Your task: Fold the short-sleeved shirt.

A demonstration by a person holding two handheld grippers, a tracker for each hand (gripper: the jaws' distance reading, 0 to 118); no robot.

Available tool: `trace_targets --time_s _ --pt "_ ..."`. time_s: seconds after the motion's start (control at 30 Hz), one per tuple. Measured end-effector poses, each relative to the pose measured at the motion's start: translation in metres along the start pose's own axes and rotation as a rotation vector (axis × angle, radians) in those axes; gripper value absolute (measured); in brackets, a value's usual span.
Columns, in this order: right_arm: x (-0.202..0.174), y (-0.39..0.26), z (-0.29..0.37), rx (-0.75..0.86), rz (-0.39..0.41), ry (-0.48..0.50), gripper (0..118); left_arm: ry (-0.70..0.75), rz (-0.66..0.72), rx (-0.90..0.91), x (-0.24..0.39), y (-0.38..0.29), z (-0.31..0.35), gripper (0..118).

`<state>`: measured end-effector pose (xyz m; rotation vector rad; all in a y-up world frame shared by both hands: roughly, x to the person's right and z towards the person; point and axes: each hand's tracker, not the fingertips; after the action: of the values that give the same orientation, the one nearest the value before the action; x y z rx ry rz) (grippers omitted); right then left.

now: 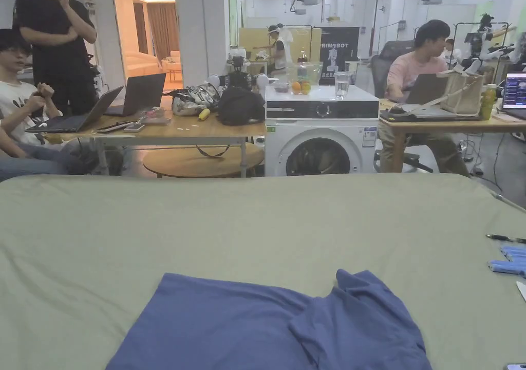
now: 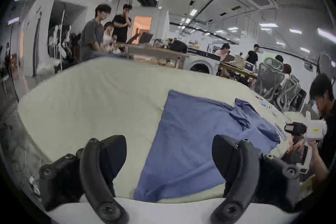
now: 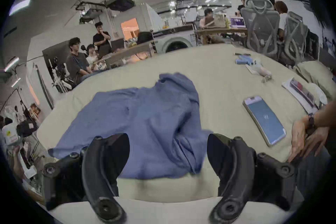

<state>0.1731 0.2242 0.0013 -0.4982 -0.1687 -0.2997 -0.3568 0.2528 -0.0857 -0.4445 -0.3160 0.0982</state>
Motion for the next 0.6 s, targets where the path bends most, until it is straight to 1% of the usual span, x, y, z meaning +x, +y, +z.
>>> trace_targets --time_s 0.07,0.17,0.23,0.27,0.3,0.33,0.37,0.4,0.43,0.6 --pt "-0.012 0.014 0.007 0.068 0.029 0.039 89 0.008 -0.045 0.050 0.018 0.016 0.000 97" --pt "-0.026 0.028 0.016 0.136 0.068 0.077 89 -0.023 -0.079 0.140 0.041 0.031 0.001 97" --pt "-0.033 0.034 0.023 0.165 0.088 0.092 87 -0.046 -0.118 0.163 0.056 0.035 0.002 96" --pt "-0.035 0.035 0.025 0.182 0.102 0.096 81 -0.059 -0.125 0.171 0.061 0.038 0.003 91" --pt "-0.038 0.036 0.027 0.198 0.117 0.094 64 -0.080 -0.122 0.173 0.061 0.037 0.002 80" --pt "-0.042 0.038 0.029 0.199 0.136 0.083 34 -0.106 -0.112 0.174 0.064 0.038 0.002 52" --pt "-0.045 0.039 0.030 0.206 0.159 0.060 14 -0.100 -0.104 0.166 0.067 0.040 0.001 26" --pt "-0.045 0.038 0.029 0.209 0.166 0.060 3 -0.104 -0.101 0.165 0.070 0.040 0.000 9" --pt "-0.045 0.039 0.029 0.204 0.171 0.069 0 -0.114 -0.102 0.167 0.071 0.039 -0.001 0" --pt "-0.044 0.038 0.029 0.197 0.179 0.060 0 -0.142 -0.108 0.159 0.075 0.040 -0.003 0"
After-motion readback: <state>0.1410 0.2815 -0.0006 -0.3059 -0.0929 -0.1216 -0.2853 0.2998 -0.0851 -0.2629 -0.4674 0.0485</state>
